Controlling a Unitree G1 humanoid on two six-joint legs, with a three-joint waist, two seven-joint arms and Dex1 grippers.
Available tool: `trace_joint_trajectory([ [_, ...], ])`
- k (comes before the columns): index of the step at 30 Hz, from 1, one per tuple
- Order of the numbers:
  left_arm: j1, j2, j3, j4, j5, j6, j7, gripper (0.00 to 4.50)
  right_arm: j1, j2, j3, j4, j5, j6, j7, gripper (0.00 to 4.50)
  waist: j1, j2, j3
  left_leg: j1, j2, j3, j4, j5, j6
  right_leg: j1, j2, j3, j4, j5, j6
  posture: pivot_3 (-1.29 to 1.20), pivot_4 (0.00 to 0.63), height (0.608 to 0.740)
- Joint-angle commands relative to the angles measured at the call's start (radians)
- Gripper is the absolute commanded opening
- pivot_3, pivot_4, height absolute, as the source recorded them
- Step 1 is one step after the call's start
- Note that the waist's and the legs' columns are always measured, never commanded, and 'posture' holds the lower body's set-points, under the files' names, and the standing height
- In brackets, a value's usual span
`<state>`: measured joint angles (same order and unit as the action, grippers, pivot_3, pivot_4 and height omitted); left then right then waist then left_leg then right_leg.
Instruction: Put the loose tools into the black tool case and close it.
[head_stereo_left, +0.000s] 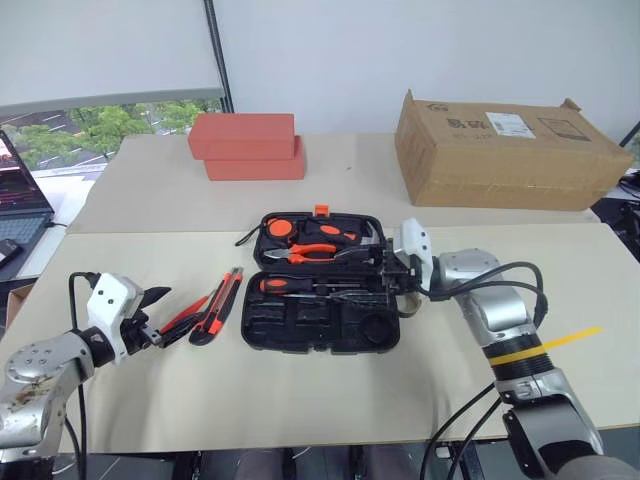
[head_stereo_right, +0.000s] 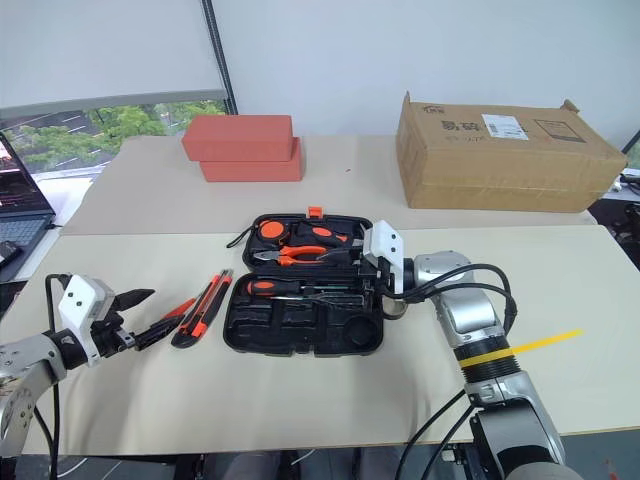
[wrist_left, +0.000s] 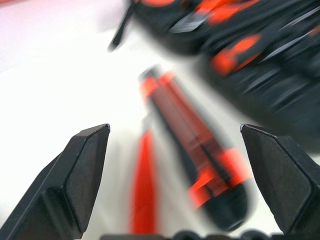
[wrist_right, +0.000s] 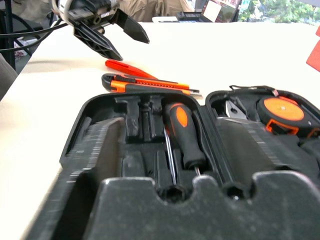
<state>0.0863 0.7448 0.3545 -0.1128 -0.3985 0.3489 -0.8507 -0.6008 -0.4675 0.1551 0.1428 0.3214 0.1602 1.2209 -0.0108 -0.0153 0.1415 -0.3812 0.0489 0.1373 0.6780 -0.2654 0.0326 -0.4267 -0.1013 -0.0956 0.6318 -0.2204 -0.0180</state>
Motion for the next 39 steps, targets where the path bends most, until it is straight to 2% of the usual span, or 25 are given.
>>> trace_joint_trajectory([
  [1, -0.018, -0.010, 0.010, 0.057, 0.015, -0.054, 0.008, 4.50, 0.007, -0.019, -0.031, -0.074, 0.042, 0.037, 0.000, 4.43, -0.001, 0.000, 0.000, 0.000, 0.000, 0.000, 0.000, 0.000, 0.000, 0.000, -0.002, -0.001, 0.000, 0.000, 0.000, 0.00, 0.150, 0.711],
  [15, -0.031, 0.005, -0.028, 0.223, 0.055, -0.134, -0.044, 4.50, 0.030, -0.027, -0.046, -0.136, 0.080, 0.070, -0.003, 4.43, -0.002, 0.000, 0.000, -0.001, 0.000, 0.000, 0.000, -0.002, 0.003, -0.001, -0.004, -0.003, 0.000, 0.000, 0.000, 0.00, 0.150, 0.711],
  [22, -0.042, 0.004, -0.010, 0.177, 0.025, -0.100, -0.039, 4.50, 0.030, -0.022, -0.057, -0.137, 0.121, 0.061, 0.010, 4.43, -0.002, 0.000, 0.000, -0.001, 0.000, 0.000, 0.000, -0.002, 0.003, -0.001, -0.004, -0.003, 0.000, 0.000, 0.000, 0.00, 0.150, 0.711],
  [25, -0.035, -0.001, -0.002, 0.137, 0.006, -0.064, -0.031, 3.76, 0.022, -0.006, -0.072, -0.145, 0.164, 0.071, 0.012, 4.50, -0.002, 0.000, 0.000, -0.001, 0.000, 0.000, 0.000, -0.002, 0.003, -0.001, -0.005, -0.003, 0.000, 0.000, 0.000, 0.00, 0.150, 0.711],
  [35, -0.010, -0.006, 0.030, 0.077, -0.045, 0.002, -0.011, 0.05, 0.015, -0.001, -0.074, -0.143, 0.177, 0.071, 0.012, 4.50, -0.003, 0.000, 0.000, -0.001, 0.000, 0.000, 0.000, -0.002, 0.003, -0.001, -0.004, -0.003, 0.000, 0.000, 0.000, 0.00, 0.150, 0.711],
  [39, -0.040, -0.006, 0.058, 0.058, -0.096, 0.012, -0.018, 0.05, 0.012, -0.002, -0.085, -0.153, 0.194, 0.078, 0.014, 4.50, -0.002, 0.000, 0.000, -0.001, 0.000, 0.000, 0.000, -0.002, 0.003, -0.001, -0.005, -0.003, 0.000, 0.000, 0.000, 0.00, 0.150, 0.711],
])
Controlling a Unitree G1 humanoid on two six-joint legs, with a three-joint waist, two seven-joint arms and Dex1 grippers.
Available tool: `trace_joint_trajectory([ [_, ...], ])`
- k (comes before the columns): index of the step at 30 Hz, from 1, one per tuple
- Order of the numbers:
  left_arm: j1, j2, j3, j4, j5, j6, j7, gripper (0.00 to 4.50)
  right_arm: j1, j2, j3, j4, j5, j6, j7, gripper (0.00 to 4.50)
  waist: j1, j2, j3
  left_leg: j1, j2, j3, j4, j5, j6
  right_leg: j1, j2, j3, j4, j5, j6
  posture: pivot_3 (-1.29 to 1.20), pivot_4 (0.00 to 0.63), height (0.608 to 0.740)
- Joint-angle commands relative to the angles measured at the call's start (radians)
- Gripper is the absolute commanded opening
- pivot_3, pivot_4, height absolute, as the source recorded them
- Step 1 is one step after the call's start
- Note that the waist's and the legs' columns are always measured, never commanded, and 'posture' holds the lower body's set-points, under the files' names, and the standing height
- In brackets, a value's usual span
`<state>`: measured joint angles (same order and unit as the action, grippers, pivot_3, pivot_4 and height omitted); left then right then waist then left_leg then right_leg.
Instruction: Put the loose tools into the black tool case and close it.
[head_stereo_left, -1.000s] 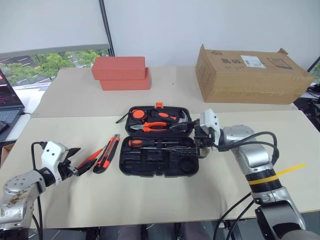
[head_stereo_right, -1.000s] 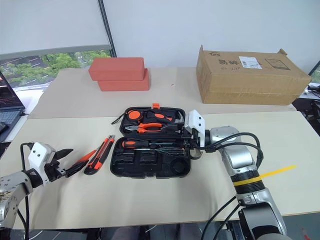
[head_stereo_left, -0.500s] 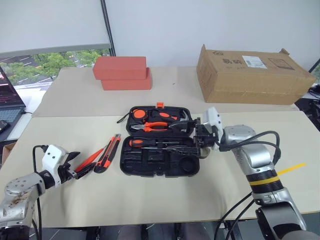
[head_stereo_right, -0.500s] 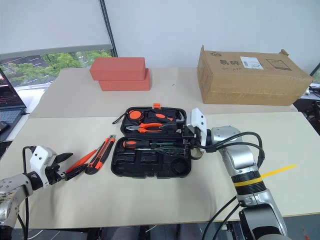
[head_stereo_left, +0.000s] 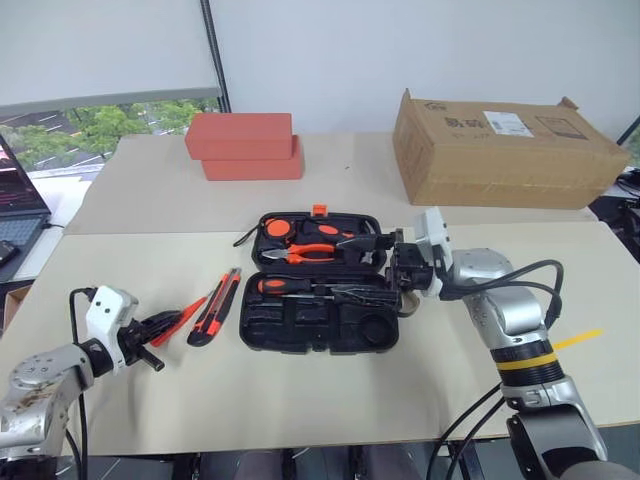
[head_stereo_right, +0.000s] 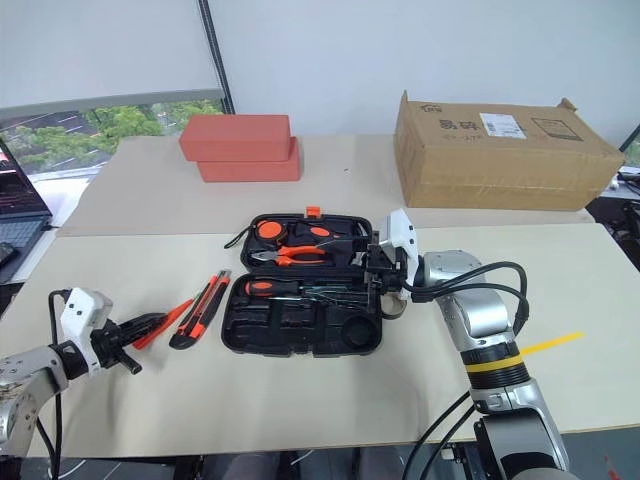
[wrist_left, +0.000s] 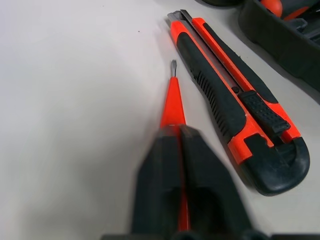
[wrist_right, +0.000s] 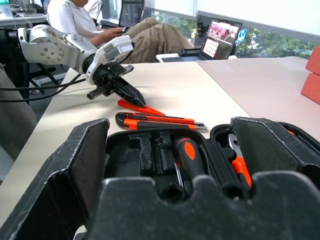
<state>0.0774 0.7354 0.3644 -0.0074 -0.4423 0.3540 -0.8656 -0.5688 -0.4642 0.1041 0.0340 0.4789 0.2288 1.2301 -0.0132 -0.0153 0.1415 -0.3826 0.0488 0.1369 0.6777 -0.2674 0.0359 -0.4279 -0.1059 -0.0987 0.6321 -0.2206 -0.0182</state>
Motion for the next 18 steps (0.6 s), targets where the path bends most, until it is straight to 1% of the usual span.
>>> trace_joint_trajectory([
  [1, -0.043, 0.004, 0.047, -0.055, -0.061, 0.006, -0.006, 0.05, -0.021, -0.005, -0.037, -0.046, 0.042, 0.012, 0.004, 4.50, 0.002, 0.000, 0.000, 0.000, 0.000, 0.000, 0.000, 0.000, 0.000, 0.000, 0.000, 0.000, 0.000, 0.000, 0.000, 0.00, 0.150, 0.711],
  [7, -0.175, 0.020, 0.006, -0.094, -0.119, 0.050, -0.031, 0.05, -0.018, -0.015, -0.060, -0.054, 0.061, 0.020, 0.004, 4.50, 0.008, 0.000, 0.000, -0.001, 0.000, -0.001, 0.000, 0.000, -0.001, 0.001, 0.000, -0.002, 0.000, 0.000, 0.000, 0.00, 0.150, 0.711],
  [8, -0.182, 0.025, 0.001, -0.088, -0.113, 0.053, -0.035, 0.05, -0.013, -0.019, -0.063, -0.057, 0.060, 0.019, 0.002, 4.50, 0.008, 0.000, 0.000, -0.001, -0.001, -0.001, 0.000, 0.002, -0.004, 0.001, 0.000, -0.001, 0.000, 0.000, 0.000, 0.00, 0.150, 0.711],
  [12, -0.142, 0.066, -0.007, -0.039, -0.070, 0.043, -0.080, 0.05, 0.003, -0.023, -0.070, -0.070, 0.054, 0.014, -0.015, 4.50, -0.007, 0.000, 0.000, -0.001, -0.001, 0.001, -0.001, 0.002, -0.004, 0.000, 0.001, 0.000, -0.001, 0.000, 0.000, 0.00, 0.150, 0.711],
  [15, -0.086, 0.103, -0.033, -0.020, -0.027, 0.014, -0.128, 0.76, 0.024, -0.021, -0.069, -0.088, 0.055, 0.015, -0.025, 4.50, -0.010, 0.000, 0.000, 0.000, 0.000, 0.002, -0.001, 0.002, -0.005, 0.000, 0.003, 0.000, -0.001, 0.000, 0.000, 0.00, 0.150, 0.711],
  [18, -0.073, 0.129, -0.066, 0.024, 0.041, -0.041, -0.135, 1.86, 0.033, -0.018, -0.066, -0.097, 0.052, 0.015, -0.031, 4.50, -0.002, 0.000, 0.000, 0.000, 0.000, 0.002, -0.001, 0.002, -0.005, -0.001, 0.006, 0.000, -0.001, 0.000, 0.000, 0.00, 0.150, 0.711],
])
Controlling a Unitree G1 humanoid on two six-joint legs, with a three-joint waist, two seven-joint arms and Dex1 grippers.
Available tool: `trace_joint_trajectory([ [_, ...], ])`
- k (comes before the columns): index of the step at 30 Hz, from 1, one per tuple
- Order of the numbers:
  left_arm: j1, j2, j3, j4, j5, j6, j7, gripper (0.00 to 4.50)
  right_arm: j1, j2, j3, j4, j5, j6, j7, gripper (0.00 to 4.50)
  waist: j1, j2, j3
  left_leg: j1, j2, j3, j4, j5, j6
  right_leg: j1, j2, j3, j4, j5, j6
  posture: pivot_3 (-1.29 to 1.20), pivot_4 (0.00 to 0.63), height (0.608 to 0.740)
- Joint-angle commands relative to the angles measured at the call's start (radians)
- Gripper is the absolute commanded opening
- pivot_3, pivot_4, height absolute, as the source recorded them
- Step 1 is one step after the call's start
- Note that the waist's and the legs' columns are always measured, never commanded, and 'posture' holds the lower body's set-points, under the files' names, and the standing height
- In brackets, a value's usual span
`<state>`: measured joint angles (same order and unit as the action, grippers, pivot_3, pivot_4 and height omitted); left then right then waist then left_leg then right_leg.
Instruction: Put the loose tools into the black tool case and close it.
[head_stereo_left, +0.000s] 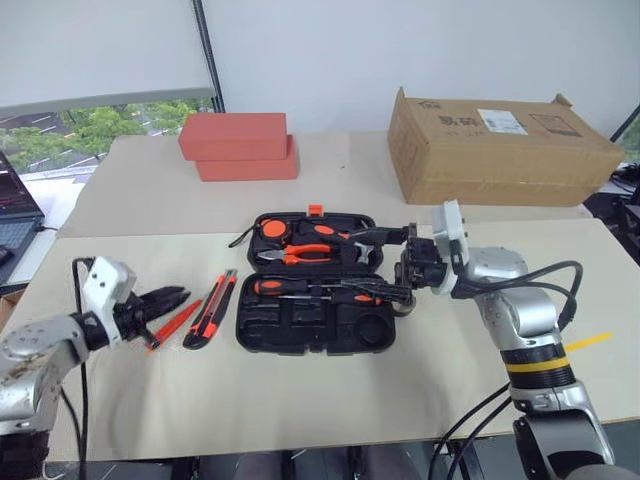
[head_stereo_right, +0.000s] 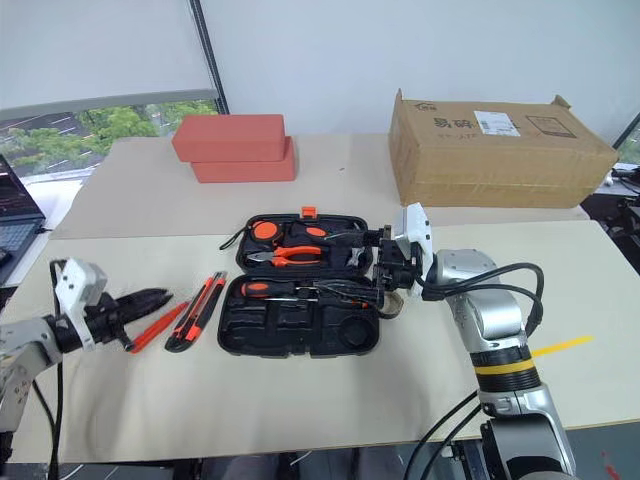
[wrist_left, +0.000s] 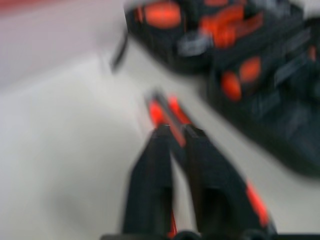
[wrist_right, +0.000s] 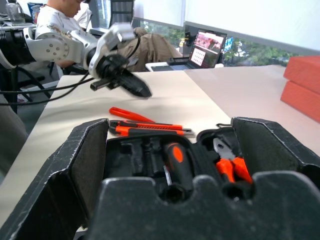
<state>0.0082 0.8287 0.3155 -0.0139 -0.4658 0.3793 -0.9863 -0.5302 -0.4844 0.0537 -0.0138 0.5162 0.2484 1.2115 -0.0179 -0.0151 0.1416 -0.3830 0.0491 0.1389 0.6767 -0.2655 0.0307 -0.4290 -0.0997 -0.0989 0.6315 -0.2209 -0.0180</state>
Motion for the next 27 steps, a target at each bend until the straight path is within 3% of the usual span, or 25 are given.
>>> trace_joint_trajectory([
  [1, -0.009, 0.038, -0.023, 0.054, 0.083, -0.085, -0.011, 2.23, -0.004, 0.002, -0.014, -0.050, 0.015, -0.004, -0.012, 4.50, 0.006, 0.000, 0.000, 0.000, 0.000, 0.000, 0.000, 0.000, 0.000, 0.000, 0.000, 0.000, 0.000, 0.000, 0.000, 0.00, 0.150, 0.711],
  [7, -0.023, 0.065, -0.068, 0.167, 0.163, -0.132, -0.032, 4.45, -0.006, 0.001, -0.006, -0.051, 0.010, -0.005, -0.016, 4.50, 0.010, 0.000, 0.000, -0.001, 0.000, -0.001, 0.000, -0.003, 0.005, -0.001, -0.004, 0.000, 0.001, 0.000, -0.001, 0.00, 0.150, 0.711],
  [11, -0.049, 0.065, -0.097, 0.243, 0.208, -0.153, -0.019, 4.48, -0.006, -0.001, -0.004, -0.058, 0.011, -0.001, -0.016, 4.50, 0.009, 0.000, 0.000, -0.002, 0.000, -0.001, 0.000, -0.002, 0.004, -0.002, -0.005, -0.001, 0.001, 0.000, -0.001, 0.00, 0.150, 0.711],
  [14, -0.057, 0.062, -0.105, 0.268, 0.206, -0.163, -0.030, 3.67, -0.001, -0.006, -0.001, -0.070, 0.013, 0.004, -0.014, 4.50, 0.008, 0.000, 0.000, -0.001, 0.000, -0.001, 0.000, -0.002, 0.004, -0.002, -0.005, 0.000, 0.001, 0.000, -0.001, 0.00, 0.150, 0.711],
  [23, -0.066, 0.038, -0.068, 0.289, 0.153, -0.175, -0.040, 0.46, -0.013, -0.012, -0.002, -0.068, 0.014, 0.008, -0.008, 4.50, 0.004, 0.000, 0.000, 0.002, 0.000, 0.000, 0.001, -0.003, 0.005, -0.003, -0.006, 0.001, 0.009, -0.002, -0.003, 0.00, 0.150, 0.711],
  [27, -0.116, 0.025, -0.021, 0.260, 0.107, -0.167, -0.016, 0.44, -0.020, -0.011, -0.007, -0.069, 0.025, 0.013, -0.007, 4.50, 0.006, 0.000, 0.000, 0.000, 0.000, 0.000, 0.001, -0.002, 0.005, -0.005, -0.006, 0.001, 0.011, -0.002, -0.004, 0.00, 0.150, 0.711],
])
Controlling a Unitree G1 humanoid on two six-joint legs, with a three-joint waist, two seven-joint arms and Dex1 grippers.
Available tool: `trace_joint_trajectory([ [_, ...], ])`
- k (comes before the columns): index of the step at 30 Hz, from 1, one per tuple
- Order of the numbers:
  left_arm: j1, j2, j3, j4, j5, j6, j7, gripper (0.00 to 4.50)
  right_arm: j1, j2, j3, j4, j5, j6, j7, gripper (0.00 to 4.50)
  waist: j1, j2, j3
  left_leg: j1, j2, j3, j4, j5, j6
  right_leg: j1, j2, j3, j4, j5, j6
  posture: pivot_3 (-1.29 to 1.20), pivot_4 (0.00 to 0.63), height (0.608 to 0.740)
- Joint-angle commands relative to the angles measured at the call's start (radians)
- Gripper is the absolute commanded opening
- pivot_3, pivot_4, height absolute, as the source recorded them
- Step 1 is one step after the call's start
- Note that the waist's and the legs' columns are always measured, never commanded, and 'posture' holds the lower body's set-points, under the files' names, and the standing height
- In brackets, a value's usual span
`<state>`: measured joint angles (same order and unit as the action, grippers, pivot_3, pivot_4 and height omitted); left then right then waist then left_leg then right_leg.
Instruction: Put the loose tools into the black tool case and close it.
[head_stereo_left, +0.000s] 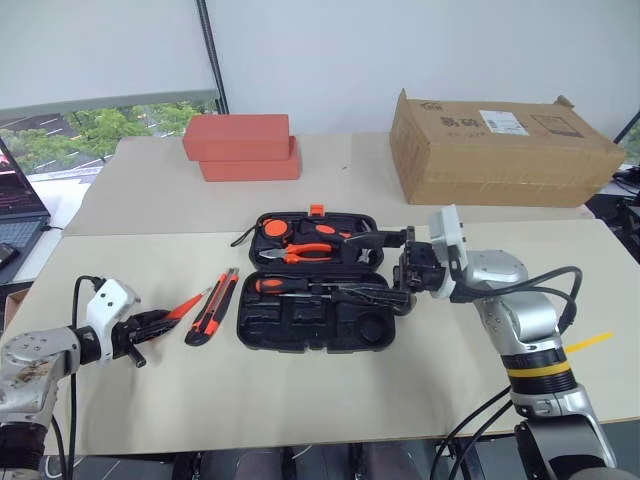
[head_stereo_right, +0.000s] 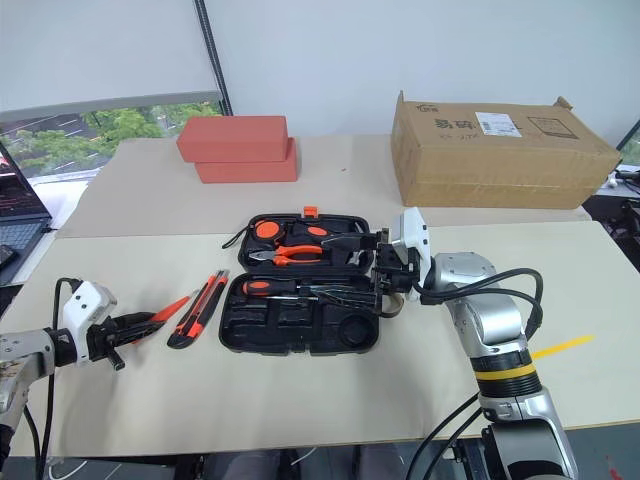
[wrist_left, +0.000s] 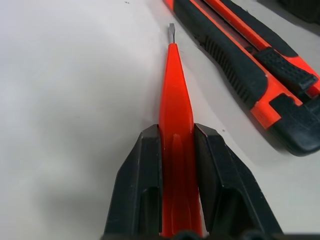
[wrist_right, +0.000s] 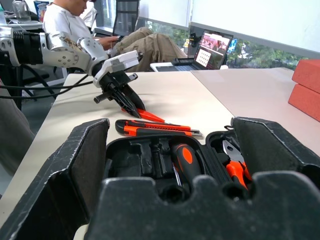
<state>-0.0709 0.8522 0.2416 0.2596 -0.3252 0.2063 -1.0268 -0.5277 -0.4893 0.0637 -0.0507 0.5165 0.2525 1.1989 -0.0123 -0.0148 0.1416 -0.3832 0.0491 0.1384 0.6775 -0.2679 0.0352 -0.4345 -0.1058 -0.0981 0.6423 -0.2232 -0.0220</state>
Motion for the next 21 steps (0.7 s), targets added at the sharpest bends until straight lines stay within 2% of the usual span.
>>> trace_joint_trajectory([
  [1, -0.057, -0.001, 0.060, -0.034, -0.048, 0.010, 0.024, 0.44, -0.025, -0.005, -0.020, -0.030, 0.026, 0.008, 0.005, 4.50, 0.000, 0.000, 0.000, -0.002, 0.000, 0.000, 0.000, 0.000, 0.000, -0.001, 0.000, 0.000, 0.000, 0.000, 0.000, 0.00, 0.150, 0.711],
  [5, -0.173, -0.007, 0.036, -0.154, -0.122, 0.059, -0.014, 0.44, -0.021, -0.005, -0.031, -0.025, 0.035, 0.008, 0.000, 4.50, 0.008, -0.001, 0.000, -0.003, -0.001, 0.000, 0.001, 0.003, -0.004, -0.001, 0.001, -0.002, 0.000, 0.000, 0.000, 0.00, 0.150, 0.711],
  [9, -0.313, -0.036, -0.116, -0.243, -0.109, 0.101, -0.082, 0.44, 0.007, -0.020, -0.043, -0.025, 0.032, 0.004, -0.005, 4.50, 0.015, -0.001, 0.000, -0.004, -0.003, 0.000, 0.002, 0.003, -0.005, -0.001, 0.003, -0.002, -0.001, -0.001, 0.001, 0.00, 0.150, 0.711],
  [12, -0.400, -0.096, -0.215, -0.232, -0.102, 0.113, -0.133, 0.44, 0.038, -0.046, -0.056, -0.019, 0.011, -0.011, -0.013, 4.50, 0.017, -0.001, 0.000, -0.004, -0.005, 0.001, 0.002, 0.003, -0.005, 0.000, 0.004, 0.000, -0.001, -0.002, 0.004, 0.00, 0.150, 0.711],
  [16, -0.461, -0.116, -0.378, -0.160, 0.026, 0.010, -0.226, 0.44, 0.092, -0.095, -0.080, -0.042, -0.002, -0.013, -0.021, 4.50, 0.010, -0.001, 0.000, -0.004, -0.004, 0.002, 0.002, 0.003, -0.005, -0.001, 0.008, 0.002, -0.001, -0.002, 0.004, 0.00, 0.150, 0.711],
  [21, -0.542, -0.159, -0.472, -0.041, 0.122, -0.096, -0.267, 0.44, 0.153, -0.127, -0.116, -0.100, 0.005, -0.007, -0.061, 4.50, 0.005, -0.001, 0.000, -0.004, -0.001, 0.002, 0.002, 0.004, -0.006, -0.002, 0.012, 0.003, -0.001, -0.002, 0.004, 0.00, 0.150, 0.711],
])
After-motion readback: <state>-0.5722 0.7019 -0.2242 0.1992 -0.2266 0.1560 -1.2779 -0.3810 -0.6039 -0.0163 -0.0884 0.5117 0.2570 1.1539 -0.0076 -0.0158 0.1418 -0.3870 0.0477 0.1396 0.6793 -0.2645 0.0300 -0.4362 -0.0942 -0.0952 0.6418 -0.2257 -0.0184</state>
